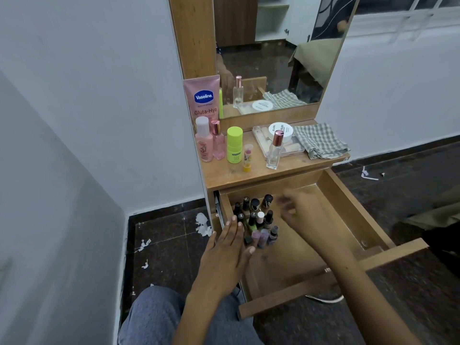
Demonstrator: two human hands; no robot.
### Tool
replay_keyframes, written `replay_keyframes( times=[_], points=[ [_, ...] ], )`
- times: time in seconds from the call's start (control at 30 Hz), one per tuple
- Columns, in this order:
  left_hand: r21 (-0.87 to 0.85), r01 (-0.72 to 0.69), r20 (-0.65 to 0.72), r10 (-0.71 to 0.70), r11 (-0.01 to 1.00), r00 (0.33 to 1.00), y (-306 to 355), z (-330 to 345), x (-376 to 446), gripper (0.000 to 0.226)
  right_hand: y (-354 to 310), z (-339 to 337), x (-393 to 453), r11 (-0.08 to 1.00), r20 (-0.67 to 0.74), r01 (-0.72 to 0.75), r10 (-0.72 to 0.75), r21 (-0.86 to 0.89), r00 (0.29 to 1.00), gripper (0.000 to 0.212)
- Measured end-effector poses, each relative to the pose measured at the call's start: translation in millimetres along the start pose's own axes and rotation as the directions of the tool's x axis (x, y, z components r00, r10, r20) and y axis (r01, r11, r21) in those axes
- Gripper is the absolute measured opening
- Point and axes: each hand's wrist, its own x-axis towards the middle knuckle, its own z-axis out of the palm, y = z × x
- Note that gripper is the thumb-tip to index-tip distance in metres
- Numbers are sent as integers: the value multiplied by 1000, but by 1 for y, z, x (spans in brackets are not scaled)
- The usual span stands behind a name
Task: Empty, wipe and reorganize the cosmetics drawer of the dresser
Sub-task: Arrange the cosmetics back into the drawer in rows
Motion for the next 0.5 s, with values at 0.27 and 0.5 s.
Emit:
replay_keyframes(
  times=[0.27,0.5],
  points=[
    [-23,10,8,-10,1000,1000,-1,1,0,108,-59,23,70,976,-345,-14,91,217,934,44],
    [-41,6,-1,-6,999,1000,-2,1,1,113,-59,31,81,981,-377,-17,90,192,922,21]
  ],
)
